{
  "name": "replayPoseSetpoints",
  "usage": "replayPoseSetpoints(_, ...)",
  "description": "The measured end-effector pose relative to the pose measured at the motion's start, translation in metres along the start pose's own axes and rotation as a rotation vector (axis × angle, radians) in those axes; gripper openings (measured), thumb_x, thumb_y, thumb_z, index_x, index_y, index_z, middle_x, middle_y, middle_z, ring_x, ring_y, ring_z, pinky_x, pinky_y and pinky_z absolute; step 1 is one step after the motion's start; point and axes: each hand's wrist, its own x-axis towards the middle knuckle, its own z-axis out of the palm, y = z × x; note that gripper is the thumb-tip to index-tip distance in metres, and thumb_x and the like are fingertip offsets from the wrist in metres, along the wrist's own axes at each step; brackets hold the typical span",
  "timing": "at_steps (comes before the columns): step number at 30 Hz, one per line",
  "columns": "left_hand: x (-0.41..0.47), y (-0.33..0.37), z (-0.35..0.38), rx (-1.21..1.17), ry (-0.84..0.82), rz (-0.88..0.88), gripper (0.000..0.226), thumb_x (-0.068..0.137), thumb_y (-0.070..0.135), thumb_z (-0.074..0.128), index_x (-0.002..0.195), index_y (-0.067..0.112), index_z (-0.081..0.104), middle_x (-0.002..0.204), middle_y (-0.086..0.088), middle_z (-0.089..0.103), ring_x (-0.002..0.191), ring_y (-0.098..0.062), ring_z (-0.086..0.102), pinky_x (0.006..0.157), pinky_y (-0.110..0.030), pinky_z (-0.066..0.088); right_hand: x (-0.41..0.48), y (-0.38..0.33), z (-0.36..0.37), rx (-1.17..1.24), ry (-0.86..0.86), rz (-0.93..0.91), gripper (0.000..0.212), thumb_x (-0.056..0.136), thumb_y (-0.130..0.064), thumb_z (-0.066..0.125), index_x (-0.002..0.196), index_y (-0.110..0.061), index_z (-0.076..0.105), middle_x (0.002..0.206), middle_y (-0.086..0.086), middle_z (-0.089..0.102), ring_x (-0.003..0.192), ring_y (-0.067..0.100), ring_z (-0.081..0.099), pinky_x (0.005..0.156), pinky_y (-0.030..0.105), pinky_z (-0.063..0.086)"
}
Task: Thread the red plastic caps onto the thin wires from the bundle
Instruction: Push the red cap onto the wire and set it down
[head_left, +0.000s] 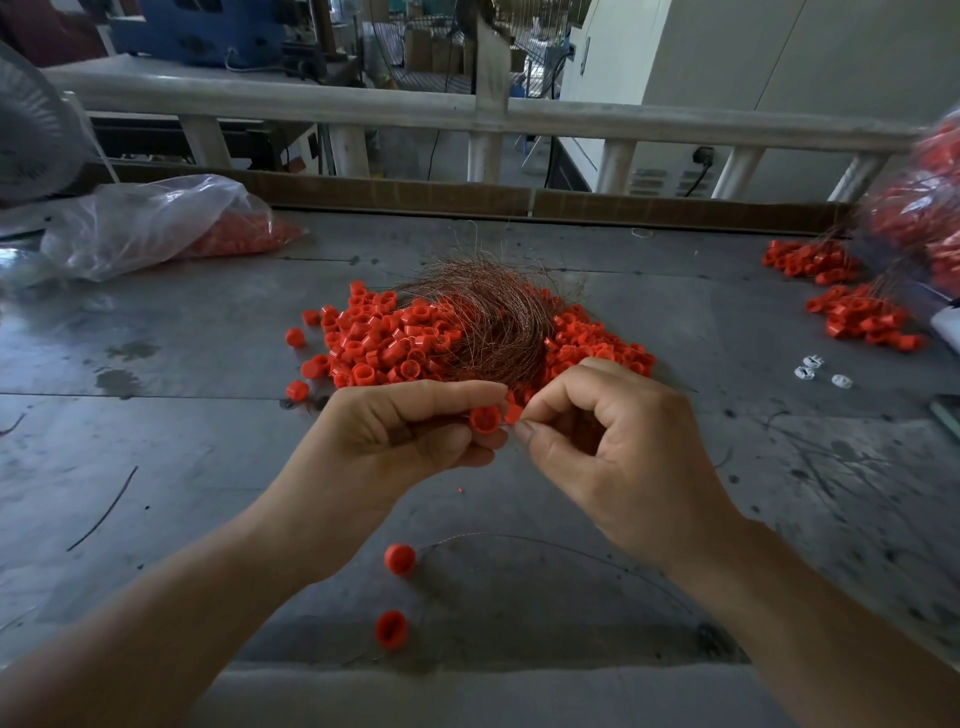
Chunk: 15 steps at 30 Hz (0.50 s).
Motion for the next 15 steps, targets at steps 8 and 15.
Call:
replayPoseSetpoints(8, 0.0004, 0.0013, -0.0001, 0.007, 0.016, -0.009, 0.033, 0.073, 0.005, 0.065, 0.093, 0.030, 0.074, 0.091, 0.000, 0.074, 0.084, -0.015, 0.069, 0.072, -0.019, 0.053, -0.0001, 0.0014, 0.0000, -0.001, -0.024, 0.006, 0.009, 0.073, -0.018, 0.064, 0.065, -0.014, 0.063, 0.062, -0.015, 0.050, 0.065, 0.004, 0.050, 0.056, 0.008, 0.038)
replayPoseSetpoints(15, 0.0026, 0.0048, 0.0000, -0.168, 0.035, -0.062, 0.031, 0.066, 0.004, 0.061, 0.087, 0.021, 0.075, 0.084, -0.005, 0.074, 0.077, -0.014, 0.070, 0.066, -0.020, 0.054, 0.0009, 0.0036, -0.0045, 0.227, -0.081, 0.146, 0.023, 0.078, -0.004, 0.068, 0.077, -0.027, 0.069, 0.072, -0.007, 0.064, 0.069, 0.007, 0.060, 0.062, 0.014, 0.048)
